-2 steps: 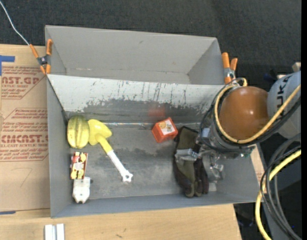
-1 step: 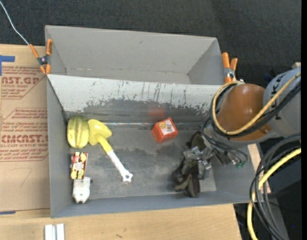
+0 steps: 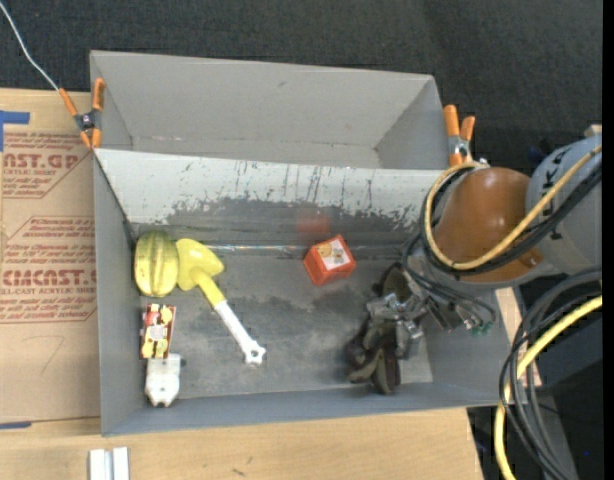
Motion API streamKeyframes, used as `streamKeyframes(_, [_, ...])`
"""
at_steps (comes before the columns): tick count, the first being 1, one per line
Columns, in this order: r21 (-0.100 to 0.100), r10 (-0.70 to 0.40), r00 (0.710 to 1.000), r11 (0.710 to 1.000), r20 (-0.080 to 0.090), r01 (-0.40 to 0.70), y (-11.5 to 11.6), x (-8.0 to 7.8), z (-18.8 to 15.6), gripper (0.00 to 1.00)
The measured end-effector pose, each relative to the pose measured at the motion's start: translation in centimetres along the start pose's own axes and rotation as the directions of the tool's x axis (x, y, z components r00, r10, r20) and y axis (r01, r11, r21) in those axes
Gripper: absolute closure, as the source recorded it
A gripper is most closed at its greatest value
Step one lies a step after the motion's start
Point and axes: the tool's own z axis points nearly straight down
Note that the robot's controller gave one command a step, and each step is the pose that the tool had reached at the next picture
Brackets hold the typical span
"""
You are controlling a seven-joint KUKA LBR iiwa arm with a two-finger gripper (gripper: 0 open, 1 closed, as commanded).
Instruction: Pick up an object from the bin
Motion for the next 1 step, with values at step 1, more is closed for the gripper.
streamKeyframes(1, [0.0, 0.0, 1.0, 1.0, 0.0, 0.0, 0.03, 0.0, -0.1, 1.0])
